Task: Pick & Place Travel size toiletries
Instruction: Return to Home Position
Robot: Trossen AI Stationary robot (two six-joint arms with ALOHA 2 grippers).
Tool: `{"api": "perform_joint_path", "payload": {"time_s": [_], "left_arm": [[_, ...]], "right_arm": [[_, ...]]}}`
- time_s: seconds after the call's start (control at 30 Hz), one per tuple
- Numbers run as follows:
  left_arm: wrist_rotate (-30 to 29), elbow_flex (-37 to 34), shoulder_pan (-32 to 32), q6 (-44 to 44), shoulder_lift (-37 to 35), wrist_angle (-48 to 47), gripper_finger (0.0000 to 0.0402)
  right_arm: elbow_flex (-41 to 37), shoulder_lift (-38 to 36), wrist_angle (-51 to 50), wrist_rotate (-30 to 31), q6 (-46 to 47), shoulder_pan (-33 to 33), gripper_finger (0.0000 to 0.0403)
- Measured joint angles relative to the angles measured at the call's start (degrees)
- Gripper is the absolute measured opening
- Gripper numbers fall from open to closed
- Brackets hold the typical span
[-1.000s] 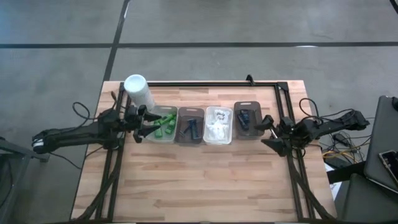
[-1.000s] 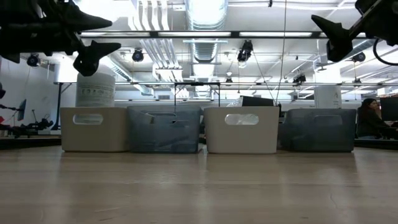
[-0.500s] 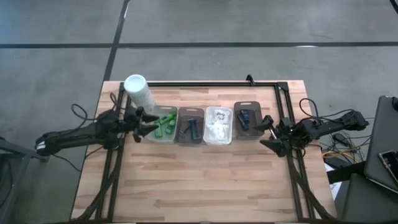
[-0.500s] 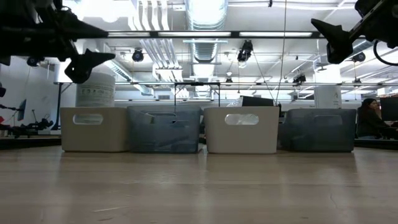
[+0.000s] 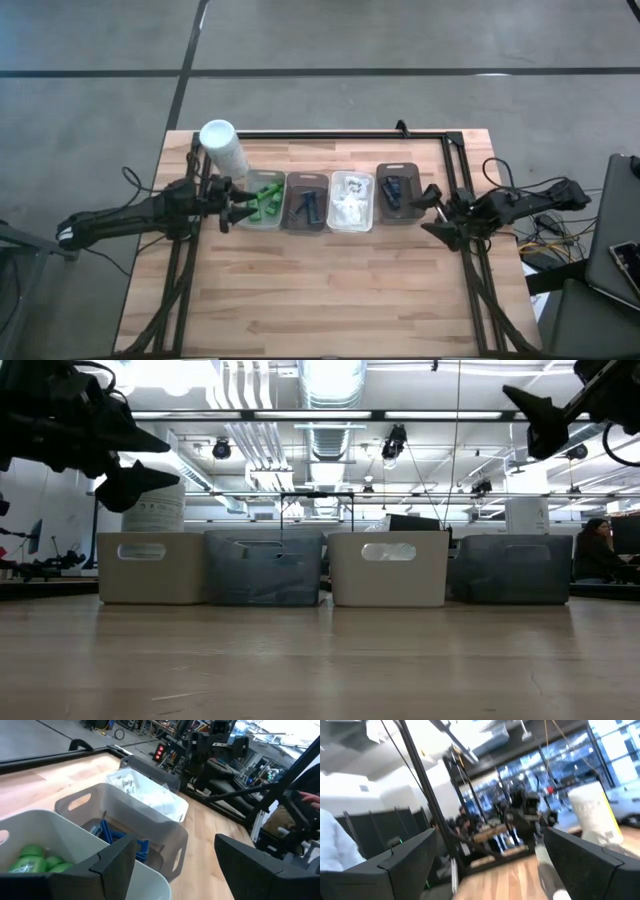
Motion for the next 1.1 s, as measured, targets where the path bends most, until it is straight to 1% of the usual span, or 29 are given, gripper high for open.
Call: {"api": "perform_joint_path", "payload": {"time_s": [0.13,0.27,0.37,0.53,0.63,0.73,1.0,1.1], "left_arm": [[-0.4,0.0,0.0,-0.2,0.0,-1.4,0.0273],[-0.4,-0.5,0.0,0.2,0.1,-3.4,0.0273],[-0.4,-0.9,0.0,0.1,0.1,-4.2,0.0273],[-0.4,-0.9,0.0,0.1,0.1,-4.6,0.0273],[-0.4,-0.9,0.0,0.1,0.1,-4.6,0.0273],[-0.4,-0.9,0.0,0.1,0.1,-4.6,0.0273],[-0.4,-0.9,0.0,0.1,0.1,-4.7,0.0273],[-0.4,-0.9,0.0,0.1,0.1,-4.7,0.0273]], "right_arm": [[0.0,-3.8,0.2,0.0,0.0,-0.9,0.0363],[0.0,-7.2,0.1,0.0,0.0,-3.5,0.0363],[0.0,-8.8,0.2,0.0,0.0,-7.4,0.0364],[0.0,-11.7,0.2,0.0,0.0,-16.0,0.0363],[0.0,-13.6,0.4,0.0,0.0,-19.1,0.0364],[0.0,-13.6,2.2,0.0,0.0,-19.7,0.0364],[0.0,-13.6,1.0,-0.1,0.3,-19.6,0.0364],[0.0,-13.6,0.4,-1.6,4.1,-19.5,0.0363]]}}
